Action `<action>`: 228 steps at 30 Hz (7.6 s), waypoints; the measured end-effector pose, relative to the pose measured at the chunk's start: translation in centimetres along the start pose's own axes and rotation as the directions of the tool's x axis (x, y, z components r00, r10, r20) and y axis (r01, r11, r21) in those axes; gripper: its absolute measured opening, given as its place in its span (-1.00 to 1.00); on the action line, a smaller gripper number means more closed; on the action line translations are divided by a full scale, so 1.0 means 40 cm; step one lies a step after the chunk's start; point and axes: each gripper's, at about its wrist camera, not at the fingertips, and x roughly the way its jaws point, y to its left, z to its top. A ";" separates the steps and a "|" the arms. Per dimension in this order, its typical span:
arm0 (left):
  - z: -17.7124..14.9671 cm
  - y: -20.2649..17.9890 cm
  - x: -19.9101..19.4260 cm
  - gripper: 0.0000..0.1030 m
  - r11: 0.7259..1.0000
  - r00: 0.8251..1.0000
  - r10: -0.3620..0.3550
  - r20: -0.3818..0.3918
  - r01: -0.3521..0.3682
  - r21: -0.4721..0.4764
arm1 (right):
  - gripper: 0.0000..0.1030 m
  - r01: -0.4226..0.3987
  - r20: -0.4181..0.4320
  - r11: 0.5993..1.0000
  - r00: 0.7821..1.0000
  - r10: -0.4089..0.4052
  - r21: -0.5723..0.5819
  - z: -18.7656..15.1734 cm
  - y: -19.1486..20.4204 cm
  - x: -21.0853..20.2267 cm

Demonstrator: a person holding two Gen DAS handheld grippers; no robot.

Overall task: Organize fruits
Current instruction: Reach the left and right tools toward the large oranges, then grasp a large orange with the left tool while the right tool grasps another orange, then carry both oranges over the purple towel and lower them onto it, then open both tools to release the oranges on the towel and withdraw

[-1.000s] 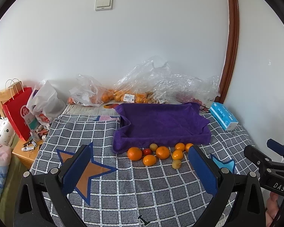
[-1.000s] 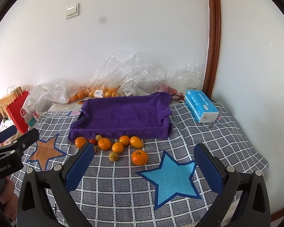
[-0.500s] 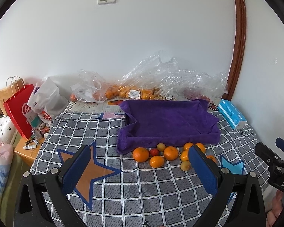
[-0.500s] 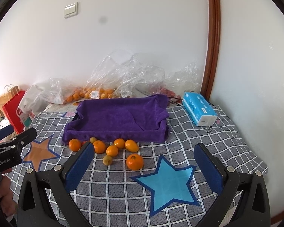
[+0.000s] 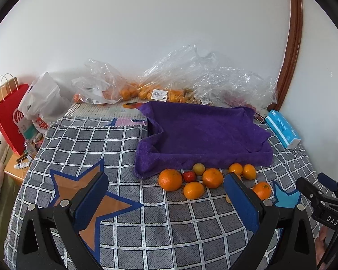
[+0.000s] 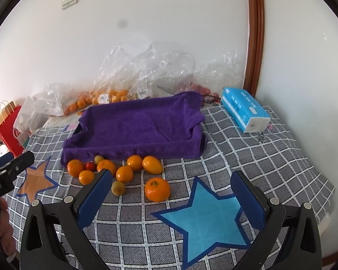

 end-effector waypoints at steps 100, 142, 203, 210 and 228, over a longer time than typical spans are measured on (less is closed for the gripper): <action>-0.101 0.149 0.215 -0.23 0.950 0.968 -0.238 -0.081 0.214 -0.229 | -0.14 -0.016 -0.122 0.999 0.992 0.011 -0.039 -0.098 0.005 0.231; 0.208 0.075 0.213 -0.23 0.993 0.995 -0.095 0.001 0.095 -0.071 | -0.14 -0.085 0.127 0.992 0.987 0.096 -0.088 0.244 0.067 0.224; 0.135 -0.022 0.366 0.05 0.994 0.994 -0.106 -0.028 0.106 0.008 | -0.07 -0.048 0.070 0.993 0.996 0.055 -0.104 0.204 0.073 0.427; 0.101 -0.008 0.258 0.05 0.994 0.995 -0.096 0.019 0.095 0.054 | -0.04 -0.013 0.098 0.995 0.995 0.022 -0.095 0.172 0.071 0.319; -0.095 0.110 0.248 0.05 0.997 0.985 -0.070 -0.160 0.072 0.005 | 0.23 -0.042 -0.041 0.999 0.998 0.040 -0.025 -0.027 0.049 0.211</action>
